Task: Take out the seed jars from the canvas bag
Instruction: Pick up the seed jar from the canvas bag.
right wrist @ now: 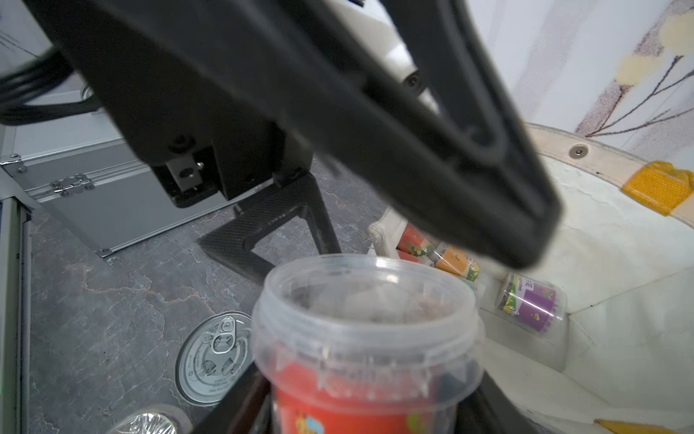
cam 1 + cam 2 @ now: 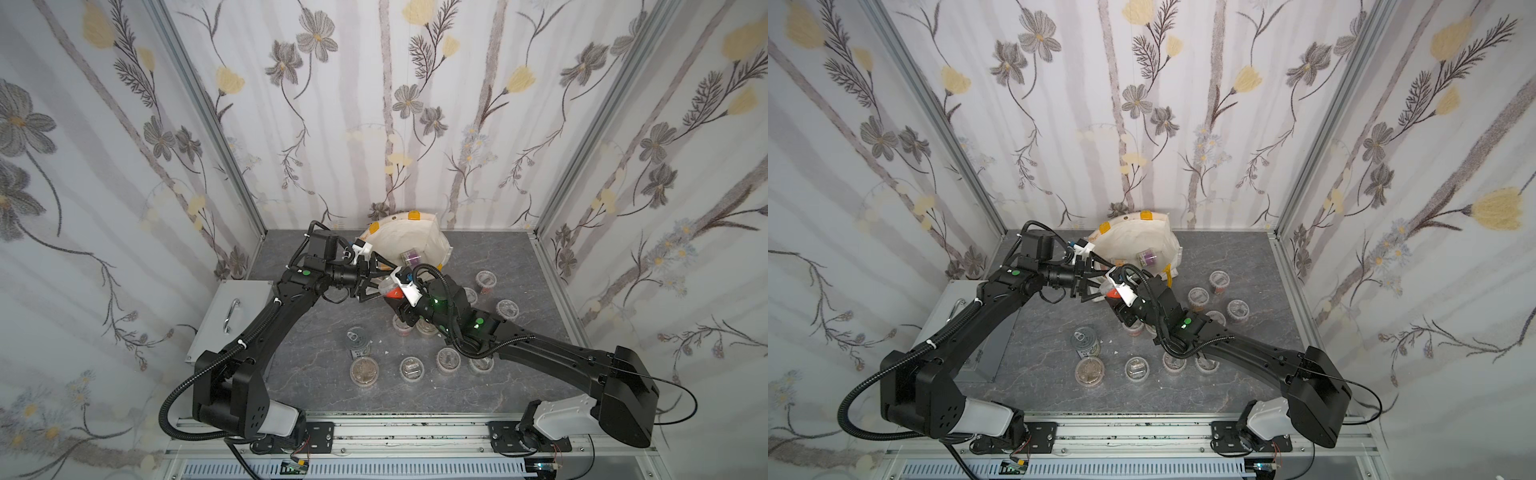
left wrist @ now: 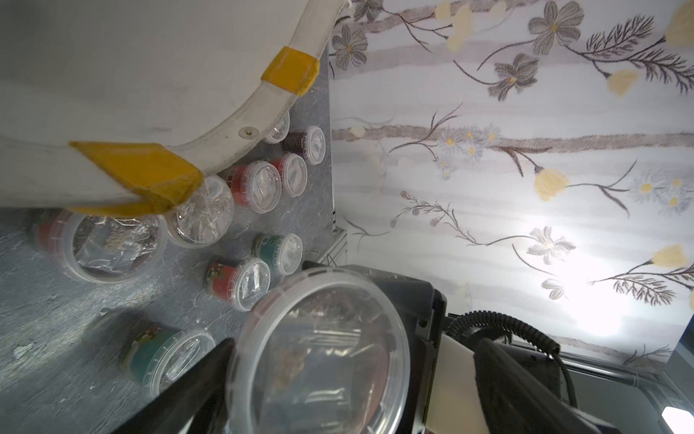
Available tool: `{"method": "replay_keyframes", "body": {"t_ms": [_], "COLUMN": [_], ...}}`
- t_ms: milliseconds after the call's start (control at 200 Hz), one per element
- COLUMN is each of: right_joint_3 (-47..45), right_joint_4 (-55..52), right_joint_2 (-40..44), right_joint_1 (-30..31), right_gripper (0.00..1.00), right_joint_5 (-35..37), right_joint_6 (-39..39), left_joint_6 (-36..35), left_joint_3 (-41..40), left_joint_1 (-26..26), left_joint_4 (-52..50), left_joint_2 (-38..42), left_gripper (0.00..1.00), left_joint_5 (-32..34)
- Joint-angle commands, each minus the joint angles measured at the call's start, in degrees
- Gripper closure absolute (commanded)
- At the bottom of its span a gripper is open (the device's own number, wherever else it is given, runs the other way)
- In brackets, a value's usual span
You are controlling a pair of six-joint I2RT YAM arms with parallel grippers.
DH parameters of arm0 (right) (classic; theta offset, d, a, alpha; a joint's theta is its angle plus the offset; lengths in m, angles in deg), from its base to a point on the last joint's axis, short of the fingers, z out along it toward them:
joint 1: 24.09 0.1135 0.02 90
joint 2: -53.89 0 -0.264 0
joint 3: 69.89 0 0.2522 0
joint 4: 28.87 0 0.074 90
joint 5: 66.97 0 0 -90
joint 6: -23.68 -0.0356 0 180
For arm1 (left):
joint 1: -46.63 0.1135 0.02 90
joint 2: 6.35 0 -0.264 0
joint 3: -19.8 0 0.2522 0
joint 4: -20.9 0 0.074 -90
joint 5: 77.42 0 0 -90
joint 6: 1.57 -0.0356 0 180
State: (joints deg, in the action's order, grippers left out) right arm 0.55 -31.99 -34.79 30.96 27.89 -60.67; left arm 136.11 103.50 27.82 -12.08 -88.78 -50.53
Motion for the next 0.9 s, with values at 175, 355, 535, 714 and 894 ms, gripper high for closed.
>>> {"method": "replay_keyframes", "body": {"t_ms": [175,355,535,714,894], "right_joint_3": [2.02,1.50,1.50,-0.64,-7.19], "right_joint_4": [3.83,4.05,4.15,5.32,6.72], "right_joint_2": [-1.60,-1.75,-2.11,-1.05,3.25], "right_joint_1": [0.94,1.55,1.91,1.99,1.99], "right_gripper": [0.40,0.40,0.39,0.30,0.24], "right_joint_5": [3.09,4.65,5.86,8.21,8.45], "right_joint_6": [5.72,8.10,7.84,5.27,2.02], "left_joint_6": [-15.10,-13.01,-12.35,-12.57,-16.82], "left_joint_3": [4.86,3.50,3.68,2.81,1.16], "left_joint_1": [-1.85,-2.01,-2.02,-2.02,-2.09], "left_joint_4": [-18.87,-16.42,-15.15,-15.00,-17.95], "left_joint_2": [-2.38,-2.69,-3.07,-3.11,-2.01], "left_gripper": [0.07,0.20,0.33,0.44,0.44], "left_joint_5": [7.37,7.10,7.04,8.77,17.35]}}
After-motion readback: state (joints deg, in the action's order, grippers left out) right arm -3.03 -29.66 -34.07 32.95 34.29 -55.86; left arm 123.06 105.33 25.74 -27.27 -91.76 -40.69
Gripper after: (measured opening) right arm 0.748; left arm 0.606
